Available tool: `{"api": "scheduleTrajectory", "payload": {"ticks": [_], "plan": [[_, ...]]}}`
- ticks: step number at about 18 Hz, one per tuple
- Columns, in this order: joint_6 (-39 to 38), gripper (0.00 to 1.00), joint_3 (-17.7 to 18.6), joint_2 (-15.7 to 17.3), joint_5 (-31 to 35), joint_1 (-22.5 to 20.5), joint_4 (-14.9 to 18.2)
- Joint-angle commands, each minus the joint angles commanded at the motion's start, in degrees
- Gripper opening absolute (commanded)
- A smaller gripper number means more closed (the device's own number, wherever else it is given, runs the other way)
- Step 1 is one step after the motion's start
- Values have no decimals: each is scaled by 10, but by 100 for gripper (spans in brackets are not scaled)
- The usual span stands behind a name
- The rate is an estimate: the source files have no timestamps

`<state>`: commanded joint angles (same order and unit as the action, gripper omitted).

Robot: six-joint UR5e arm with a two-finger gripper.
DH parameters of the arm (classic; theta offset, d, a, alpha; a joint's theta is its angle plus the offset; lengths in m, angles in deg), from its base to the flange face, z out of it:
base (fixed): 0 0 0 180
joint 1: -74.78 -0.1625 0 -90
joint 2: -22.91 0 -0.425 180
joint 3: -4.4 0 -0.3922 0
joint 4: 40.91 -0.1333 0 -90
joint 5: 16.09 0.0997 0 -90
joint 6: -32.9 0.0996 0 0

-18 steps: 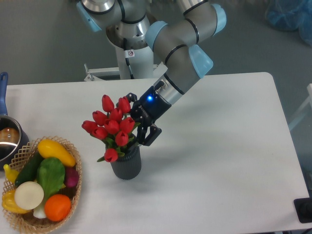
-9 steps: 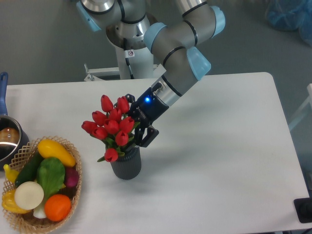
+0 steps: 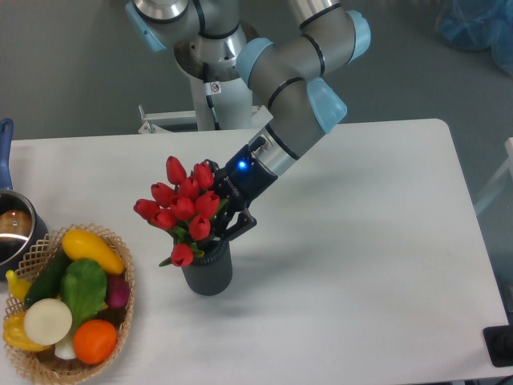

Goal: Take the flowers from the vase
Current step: 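Close the gripper on the tulip stems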

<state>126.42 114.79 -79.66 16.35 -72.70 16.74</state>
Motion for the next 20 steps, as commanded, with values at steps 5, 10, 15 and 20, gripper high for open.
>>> {"api": "scheduleTrajectory", "payload": {"ticks": [5, 10, 15, 20], "plan": [[0, 49, 0, -1, 0, -1, 0], [-4, 46, 0, 0, -1, -4, 1], [-4, 43, 0, 0, -1, -4, 1], [-5, 44, -1, 0, -4, -5, 1]]}}
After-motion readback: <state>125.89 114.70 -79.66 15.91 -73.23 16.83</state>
